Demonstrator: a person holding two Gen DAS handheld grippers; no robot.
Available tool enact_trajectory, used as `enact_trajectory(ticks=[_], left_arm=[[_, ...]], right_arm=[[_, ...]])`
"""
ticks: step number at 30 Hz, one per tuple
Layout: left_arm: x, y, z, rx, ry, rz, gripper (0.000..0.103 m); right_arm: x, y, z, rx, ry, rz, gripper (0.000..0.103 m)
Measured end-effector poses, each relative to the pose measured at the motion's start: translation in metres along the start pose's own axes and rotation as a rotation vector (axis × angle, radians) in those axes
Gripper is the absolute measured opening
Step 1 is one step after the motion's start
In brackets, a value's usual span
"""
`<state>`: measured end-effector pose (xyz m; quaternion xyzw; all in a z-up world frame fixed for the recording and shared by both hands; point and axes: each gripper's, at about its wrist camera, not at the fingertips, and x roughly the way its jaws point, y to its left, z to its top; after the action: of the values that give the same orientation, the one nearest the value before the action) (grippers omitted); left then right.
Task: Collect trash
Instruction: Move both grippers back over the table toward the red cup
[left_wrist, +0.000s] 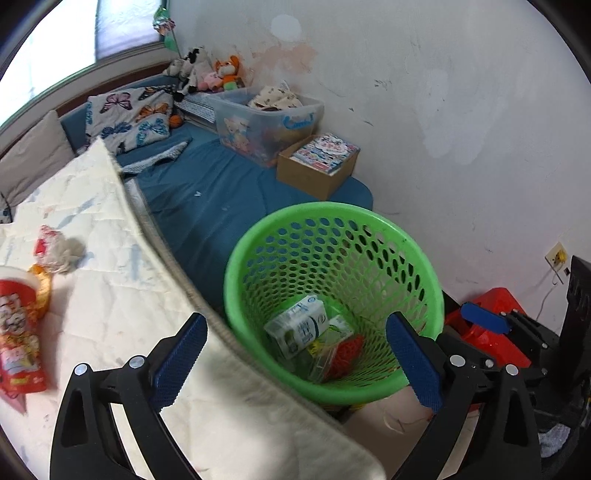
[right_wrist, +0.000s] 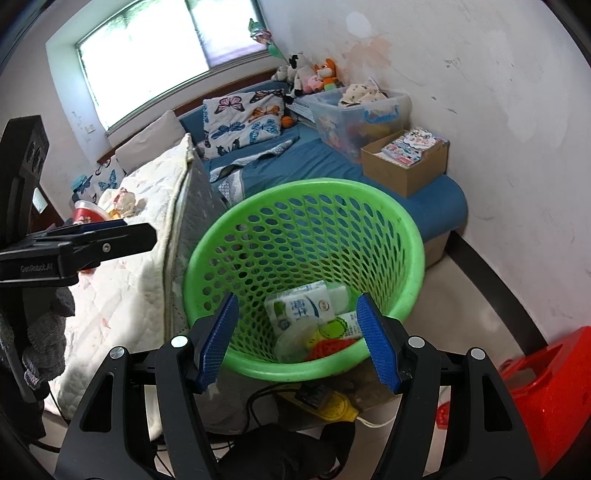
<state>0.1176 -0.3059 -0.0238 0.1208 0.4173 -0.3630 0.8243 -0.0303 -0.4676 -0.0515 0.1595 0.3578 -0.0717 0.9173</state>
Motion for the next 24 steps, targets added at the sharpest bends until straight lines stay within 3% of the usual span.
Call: enact_trajectory(ticks=[7, 14, 24], left_arm=[[-0.036, 0.031, -0.017, -0.044, -0.038, 0.058, 0.094], [-0.076, 0.075, -0.037, -0.097, -0.085, 0.168, 0.094], [-0.124, 0.160, -0.067, -0.223, -0.116, 0.294, 0.094]], right_arm=[[0.000, 0.026, 0.009, -0.043, -0.006, 0.048, 0.069], [0.007, 0.065, 0.024, -0.096, -0.002, 0.111, 0.071], [0.029, 0.130, 0.041, -0.175, 0.037, 0.209, 0.071]])
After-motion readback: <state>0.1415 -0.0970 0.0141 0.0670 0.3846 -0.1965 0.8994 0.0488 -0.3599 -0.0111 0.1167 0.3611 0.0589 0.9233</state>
